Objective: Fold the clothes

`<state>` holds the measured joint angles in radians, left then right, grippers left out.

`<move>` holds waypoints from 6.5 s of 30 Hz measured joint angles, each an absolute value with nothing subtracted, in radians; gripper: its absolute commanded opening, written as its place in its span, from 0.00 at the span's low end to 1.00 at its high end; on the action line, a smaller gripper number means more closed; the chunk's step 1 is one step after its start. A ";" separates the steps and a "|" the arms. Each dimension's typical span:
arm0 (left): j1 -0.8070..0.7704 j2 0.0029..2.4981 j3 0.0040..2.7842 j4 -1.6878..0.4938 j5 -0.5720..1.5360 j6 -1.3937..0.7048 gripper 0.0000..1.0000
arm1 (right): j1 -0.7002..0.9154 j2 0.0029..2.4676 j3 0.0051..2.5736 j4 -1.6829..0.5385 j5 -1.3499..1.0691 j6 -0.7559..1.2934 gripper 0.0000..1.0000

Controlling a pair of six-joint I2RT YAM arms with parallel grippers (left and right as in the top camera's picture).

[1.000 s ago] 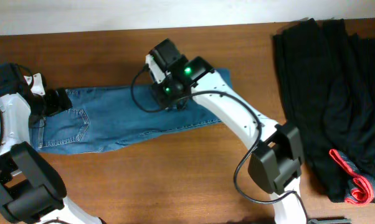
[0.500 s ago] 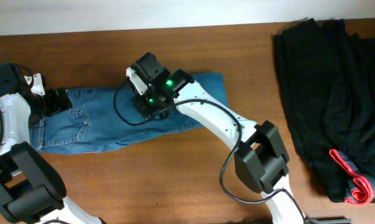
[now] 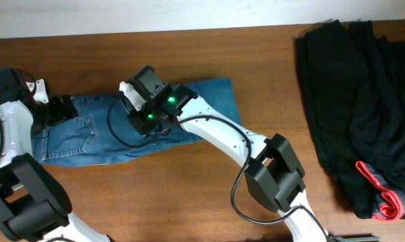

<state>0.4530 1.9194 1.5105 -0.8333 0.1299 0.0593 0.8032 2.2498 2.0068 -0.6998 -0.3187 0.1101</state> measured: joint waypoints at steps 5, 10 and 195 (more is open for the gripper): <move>0.453 1.919 1.510 -0.833 0.130 0.059 0.99 | 0.803 2.250 2.007 -0.606 -0.358 0.160 0.04; 0.453 1.919 1.510 -0.833 0.130 0.059 0.99 | 0.803 2.251 2.007 -0.574 -0.369 0.188 0.04; 0.714 2.065 1.974 -1.074 0.246 0.086 0.00 | -0.061 2.124 1.978 -1.203 -0.262 -0.123 0.49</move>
